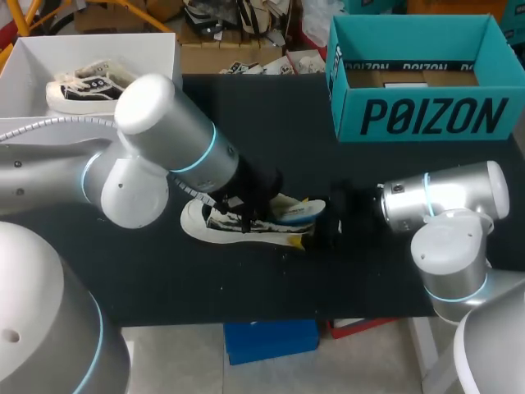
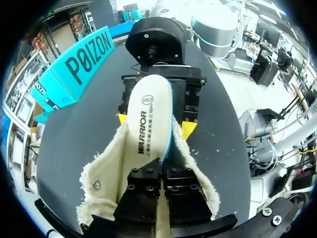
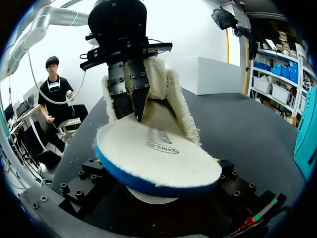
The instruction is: Take the shoe out of the shoebox, open the shoe tongue, remove and reinsert the insole, then place the shoe into the shoebox
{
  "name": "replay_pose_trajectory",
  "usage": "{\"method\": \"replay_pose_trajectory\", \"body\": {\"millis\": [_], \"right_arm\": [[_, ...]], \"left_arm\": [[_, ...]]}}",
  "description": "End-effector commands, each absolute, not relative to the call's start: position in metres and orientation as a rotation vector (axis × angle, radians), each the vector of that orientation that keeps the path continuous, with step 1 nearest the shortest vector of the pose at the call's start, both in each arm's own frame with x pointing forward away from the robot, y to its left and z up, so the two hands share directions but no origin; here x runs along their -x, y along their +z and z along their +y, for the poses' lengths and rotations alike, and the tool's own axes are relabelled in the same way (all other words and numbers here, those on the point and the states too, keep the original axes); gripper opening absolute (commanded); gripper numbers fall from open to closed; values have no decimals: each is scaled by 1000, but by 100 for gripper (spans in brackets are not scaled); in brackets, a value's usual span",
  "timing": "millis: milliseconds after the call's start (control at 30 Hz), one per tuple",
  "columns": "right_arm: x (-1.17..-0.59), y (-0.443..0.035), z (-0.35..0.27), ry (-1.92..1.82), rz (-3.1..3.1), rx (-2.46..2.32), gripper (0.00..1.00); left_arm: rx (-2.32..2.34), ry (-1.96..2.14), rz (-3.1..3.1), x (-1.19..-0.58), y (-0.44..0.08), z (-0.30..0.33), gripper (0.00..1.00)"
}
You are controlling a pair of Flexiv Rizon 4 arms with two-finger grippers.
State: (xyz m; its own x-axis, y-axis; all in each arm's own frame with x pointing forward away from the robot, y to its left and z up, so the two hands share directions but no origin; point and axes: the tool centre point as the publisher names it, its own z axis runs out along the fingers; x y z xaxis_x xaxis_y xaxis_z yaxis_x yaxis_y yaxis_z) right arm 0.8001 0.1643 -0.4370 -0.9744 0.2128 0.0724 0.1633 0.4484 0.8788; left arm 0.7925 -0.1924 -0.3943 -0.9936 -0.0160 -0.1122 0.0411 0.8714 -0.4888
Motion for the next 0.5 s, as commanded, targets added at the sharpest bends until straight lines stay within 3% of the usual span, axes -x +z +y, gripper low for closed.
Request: {"method": "replay_pose_trajectory", "body": {"millis": [33,167,500], "right_arm": [[-799,-438,166,1587,2633,-343,0],[-799,-438,166,1587,2633,-343,0],[-799,-438,166,1587,2633,-343,0]], "left_arm": [[-22,-762,2882,-788,-395,-193,50],[-40,-740,2823,-780,-393,-191,99],[-50,-691,2710,-778,-401,-205,100]]}}
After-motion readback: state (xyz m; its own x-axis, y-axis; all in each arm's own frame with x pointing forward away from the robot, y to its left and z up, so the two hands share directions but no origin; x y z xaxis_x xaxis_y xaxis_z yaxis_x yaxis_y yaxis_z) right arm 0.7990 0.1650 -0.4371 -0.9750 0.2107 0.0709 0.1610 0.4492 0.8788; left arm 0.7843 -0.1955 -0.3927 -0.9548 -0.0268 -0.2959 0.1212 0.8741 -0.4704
